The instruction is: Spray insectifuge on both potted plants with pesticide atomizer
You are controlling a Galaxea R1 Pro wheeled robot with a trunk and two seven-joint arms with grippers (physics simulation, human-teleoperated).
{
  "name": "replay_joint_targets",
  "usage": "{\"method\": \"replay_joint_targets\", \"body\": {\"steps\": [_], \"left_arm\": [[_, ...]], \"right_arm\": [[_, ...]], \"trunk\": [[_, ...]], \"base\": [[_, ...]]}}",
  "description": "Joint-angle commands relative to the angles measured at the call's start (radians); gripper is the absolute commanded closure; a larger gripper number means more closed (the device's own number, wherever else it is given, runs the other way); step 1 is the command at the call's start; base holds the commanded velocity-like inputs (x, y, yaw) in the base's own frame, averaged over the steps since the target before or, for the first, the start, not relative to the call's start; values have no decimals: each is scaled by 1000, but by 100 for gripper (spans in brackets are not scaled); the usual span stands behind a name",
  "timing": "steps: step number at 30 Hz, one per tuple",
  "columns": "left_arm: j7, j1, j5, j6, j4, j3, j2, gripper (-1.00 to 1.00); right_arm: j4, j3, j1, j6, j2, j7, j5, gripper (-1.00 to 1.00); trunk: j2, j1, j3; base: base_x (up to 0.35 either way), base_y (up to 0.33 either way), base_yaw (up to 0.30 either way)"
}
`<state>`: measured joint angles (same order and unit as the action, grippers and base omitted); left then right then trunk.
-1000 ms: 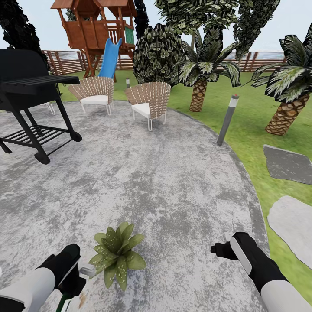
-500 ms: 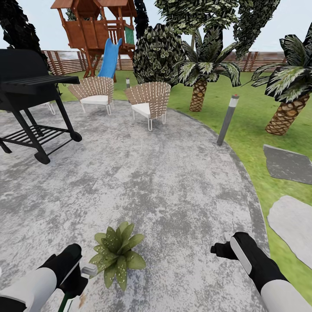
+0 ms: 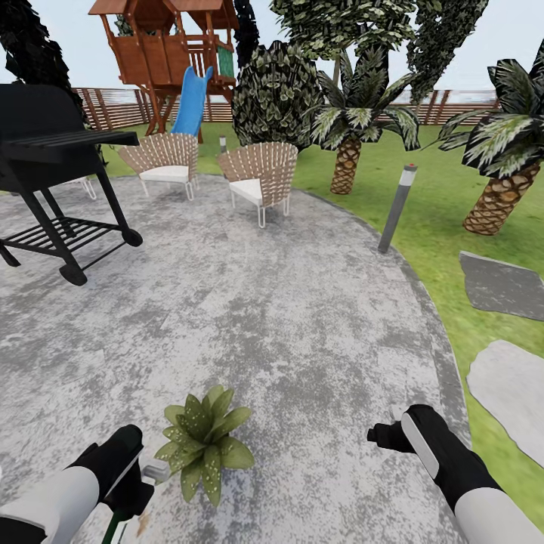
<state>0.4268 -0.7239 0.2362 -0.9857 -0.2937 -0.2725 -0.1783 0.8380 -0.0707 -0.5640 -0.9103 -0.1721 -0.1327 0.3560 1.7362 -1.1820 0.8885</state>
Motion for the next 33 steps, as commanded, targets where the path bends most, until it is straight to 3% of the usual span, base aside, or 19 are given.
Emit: {"method": "replay_joint_targets", "body": {"steps": [1, 12, 14, 16, 24, 33], "left_arm": [[10, 0, 11, -2, -2, -2, 0, 100], [11, 1, 3, -2, -1, -3, 3, 100], [12, 6, 2, -2, -1, -3, 27, 100], [12, 23, 3, -2, -1, -3, 34, 100], [12, 70, 5, -2, -2, -5, 37, 100], [13, 70, 7, -3, -2, -2, 34, 100]], "right_arm": [[1, -4, 0, -3, -2, -10, 11, -100], [1, -4, 0, -3, -1, -10, 11, -100], [1, -4, 0, -2, -1, -10, 11, -100], [1, -4, 0, -3, -1, -10, 11, -100], [1, -4, 0, -3, -1, -10, 11, -100], [1, -4, 0, -3, -1, -10, 11, -100]], "trunk": [[0, 0, 1], [0, 0, 1], [0, 0, 1], [0, 0, 1], [0, 0, 1], [0, 0, 1]], "base": [[0, 0, 0], [0, 0, 0], [0, 0, 0], [0, 0, 0], [0, 0, 0], [0, 0, 0]]}}
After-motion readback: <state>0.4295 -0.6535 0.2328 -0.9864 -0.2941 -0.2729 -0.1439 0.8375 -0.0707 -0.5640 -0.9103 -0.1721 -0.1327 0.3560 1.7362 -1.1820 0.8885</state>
